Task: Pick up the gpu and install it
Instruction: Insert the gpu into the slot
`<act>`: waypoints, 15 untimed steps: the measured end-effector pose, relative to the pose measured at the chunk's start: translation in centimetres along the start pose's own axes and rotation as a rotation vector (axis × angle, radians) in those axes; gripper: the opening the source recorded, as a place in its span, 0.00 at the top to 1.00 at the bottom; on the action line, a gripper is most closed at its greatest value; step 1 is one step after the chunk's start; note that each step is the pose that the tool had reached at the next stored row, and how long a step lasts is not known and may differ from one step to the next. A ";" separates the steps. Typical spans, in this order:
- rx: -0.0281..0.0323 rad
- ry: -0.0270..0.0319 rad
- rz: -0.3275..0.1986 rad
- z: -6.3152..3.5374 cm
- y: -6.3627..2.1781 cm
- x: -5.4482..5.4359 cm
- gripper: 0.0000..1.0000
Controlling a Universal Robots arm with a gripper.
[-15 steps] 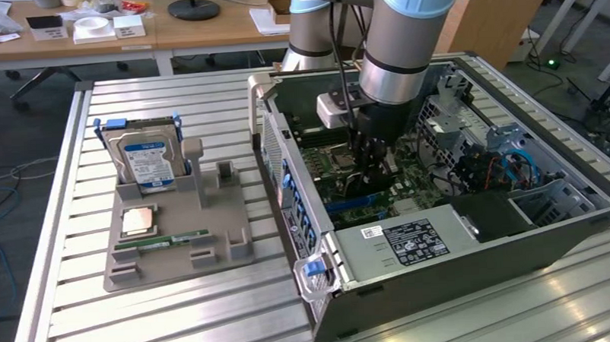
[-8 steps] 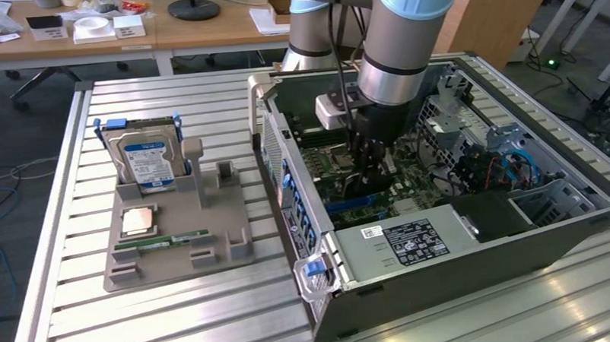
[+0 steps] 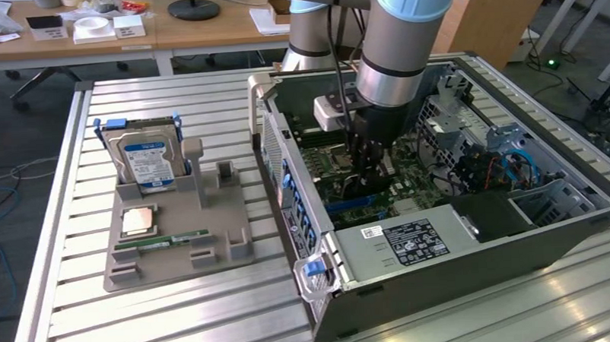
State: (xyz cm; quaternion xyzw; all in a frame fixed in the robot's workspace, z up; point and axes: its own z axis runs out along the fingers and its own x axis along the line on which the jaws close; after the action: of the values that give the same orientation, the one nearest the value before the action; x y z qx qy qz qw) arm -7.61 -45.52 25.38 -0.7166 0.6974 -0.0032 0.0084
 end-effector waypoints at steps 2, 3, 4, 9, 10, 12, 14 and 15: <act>0.0000 0.0000 0.000 0.01 0.05 0.0 0.74; 0.0001 -0.0001 0.000 0.02 0.09 0.0 0.74; 0.0001 -0.0002 0.000 0.03 0.13 0.0 0.74; 0.0000 0.0001 0.000 0.19 0.33 0.0 0.74; 0.0001 0.0000 0.000 0.26 0.35 0.0 0.74; 0.0000 0.0001 0.000 0.36 0.42 0.0 0.74; 0.0002 -0.0001 0.000 0.48 0.45 0.0 0.74; 0.0002 -0.0001 0.000 0.54 0.46 0.0 0.74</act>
State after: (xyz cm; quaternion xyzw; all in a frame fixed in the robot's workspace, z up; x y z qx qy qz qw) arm -8.07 -45.52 24.84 -0.7167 0.6973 -0.0033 0.0085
